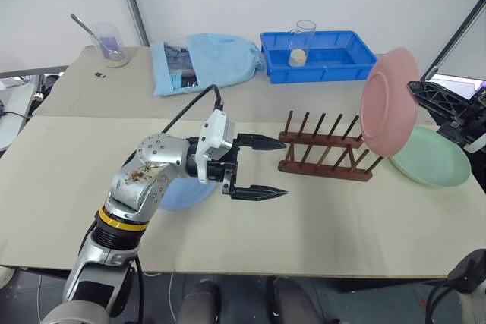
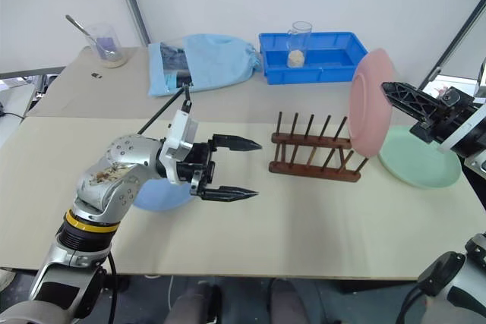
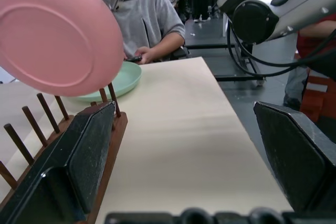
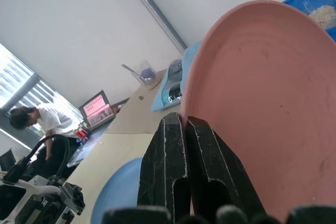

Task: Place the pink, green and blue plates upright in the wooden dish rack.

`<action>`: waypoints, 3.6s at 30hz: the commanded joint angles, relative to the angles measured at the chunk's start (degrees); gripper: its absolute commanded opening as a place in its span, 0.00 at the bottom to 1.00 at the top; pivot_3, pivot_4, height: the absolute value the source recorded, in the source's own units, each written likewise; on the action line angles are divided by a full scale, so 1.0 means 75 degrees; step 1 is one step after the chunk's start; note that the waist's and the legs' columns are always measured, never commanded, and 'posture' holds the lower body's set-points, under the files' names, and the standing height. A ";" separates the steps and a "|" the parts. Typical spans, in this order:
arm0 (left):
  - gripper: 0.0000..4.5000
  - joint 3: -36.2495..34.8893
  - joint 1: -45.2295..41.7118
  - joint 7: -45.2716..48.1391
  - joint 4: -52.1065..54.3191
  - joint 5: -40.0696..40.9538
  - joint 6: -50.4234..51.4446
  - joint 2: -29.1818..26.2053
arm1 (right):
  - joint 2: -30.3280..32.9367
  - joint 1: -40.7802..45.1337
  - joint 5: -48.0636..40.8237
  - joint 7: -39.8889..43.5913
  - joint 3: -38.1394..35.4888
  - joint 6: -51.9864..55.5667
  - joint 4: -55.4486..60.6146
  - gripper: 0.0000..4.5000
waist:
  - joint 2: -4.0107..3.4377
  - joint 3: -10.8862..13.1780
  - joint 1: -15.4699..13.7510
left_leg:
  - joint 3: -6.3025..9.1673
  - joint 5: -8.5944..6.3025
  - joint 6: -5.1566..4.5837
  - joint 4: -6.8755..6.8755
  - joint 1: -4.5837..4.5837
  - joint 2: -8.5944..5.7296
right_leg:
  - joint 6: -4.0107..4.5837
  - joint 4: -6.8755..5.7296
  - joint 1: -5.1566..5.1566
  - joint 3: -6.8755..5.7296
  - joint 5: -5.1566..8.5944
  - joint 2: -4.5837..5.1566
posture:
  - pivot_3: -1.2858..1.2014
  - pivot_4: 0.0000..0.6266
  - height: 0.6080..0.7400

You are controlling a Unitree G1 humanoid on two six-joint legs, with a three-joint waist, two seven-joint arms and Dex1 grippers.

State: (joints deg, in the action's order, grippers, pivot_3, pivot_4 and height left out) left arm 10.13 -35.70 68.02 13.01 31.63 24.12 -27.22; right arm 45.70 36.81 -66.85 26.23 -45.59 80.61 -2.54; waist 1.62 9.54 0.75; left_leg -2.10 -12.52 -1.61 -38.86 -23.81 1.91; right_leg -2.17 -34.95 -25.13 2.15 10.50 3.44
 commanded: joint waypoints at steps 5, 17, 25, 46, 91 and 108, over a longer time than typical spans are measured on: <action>1.00 -0.0189 -0.0186 -0.0080 0.0207 0.0181 0.0048 0.0001 | 0.0286 0.0122 -0.0182 -0.0055 0.0068 -0.0192 -0.0397 0.00 | 0.0000 0.0000 0.0011 | -0.0009 0.0000 0.0000 0.0000 0.0003 -0.0002 | 0.0005 -0.0002 0.0000 0.0041 0.0004 -0.0014 | 0.52 0.24 0.98; 1.00 -0.0291 -0.0202 -0.0067 0.0282 0.0272 0.0086 -0.0057 | 0.0420 0.0479 -0.0003 -0.0181 0.0460 -0.0355 -0.1335 0.16 | 0.0000 0.0000 0.0019 | -0.0016 0.0000 0.0000 0.0000 0.0006 -0.0001 | 0.0003 -0.0002 -0.0001 0.0051 0.0003 -0.0017 | 0.52 0.24 0.98; 1.00 -0.0274 -0.0190 -0.0070 0.0292 0.0315 0.0101 -0.0039 | 0.0509 0.0521 0.0323 -0.0312 0.0458 -0.0877 -0.1374 0.76 | 0.0000 0.0000 0.0011 | -0.0016 0.0000 0.0000 0.0001 0.0002 -0.0003 | 0.0000 0.0004 -0.0002 0.0052 0.0004 -0.0017 | 0.52 0.24 0.98; 1.00 0.0213 -0.0246 -0.0299 0.0543 -0.0154 0.0206 -0.0086 | 0.3228 -0.3937 0.6764 0.3508 0.4050 -0.8667 -0.0879 0.99 | -0.0004 -0.0001 0.0048 | -0.0037 0.0000 0.0001 -0.0003 0.0015 -0.0009 | -0.0020 -0.0007 -0.0003 0.0075 0.0020 -0.0015 | 0.52 0.24 0.98; 1.00 -0.0980 0.0781 -0.0772 0.1308 -0.0007 0.0542 -0.1328 | 0.1307 0.1320 0.8210 0.1520 0.4613 -1.0268 -0.1433 0.01 | -0.0029 0.0019 0.0456 | -0.0133 0.0002 0.0001 0.0009 0.0083 -0.0007 | -0.0054 -0.0017 -0.0007 0.0261 -0.0019 -0.0073 | 0.52 0.24 0.98; 1.00 -0.0571 0.0468 -0.0583 0.1161 0.0049 0.0435 -0.0969 | -0.0720 0.0329 0.0301 0.0072 0.2329 -0.3226 0.2331 0.01 | -0.0023 0.0021 -0.0011 | -0.0087 -0.0003 -0.0006 0.0007 0.0002 0.0002 | -0.0009 0.0012 -0.0023 0.0255 -0.0040 -0.0099 | 0.52 0.24 0.98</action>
State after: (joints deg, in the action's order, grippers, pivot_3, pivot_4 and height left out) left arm 6.06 -30.97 63.64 21.24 31.24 28.03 -34.63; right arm 39.33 39.24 -60.29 28.81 -24.75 54.48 12.16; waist 1.45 9.70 0.67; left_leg -2.75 -12.55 -1.66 -38.81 -23.79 1.93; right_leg -2.26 -34.88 -25.31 4.06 10.21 2.68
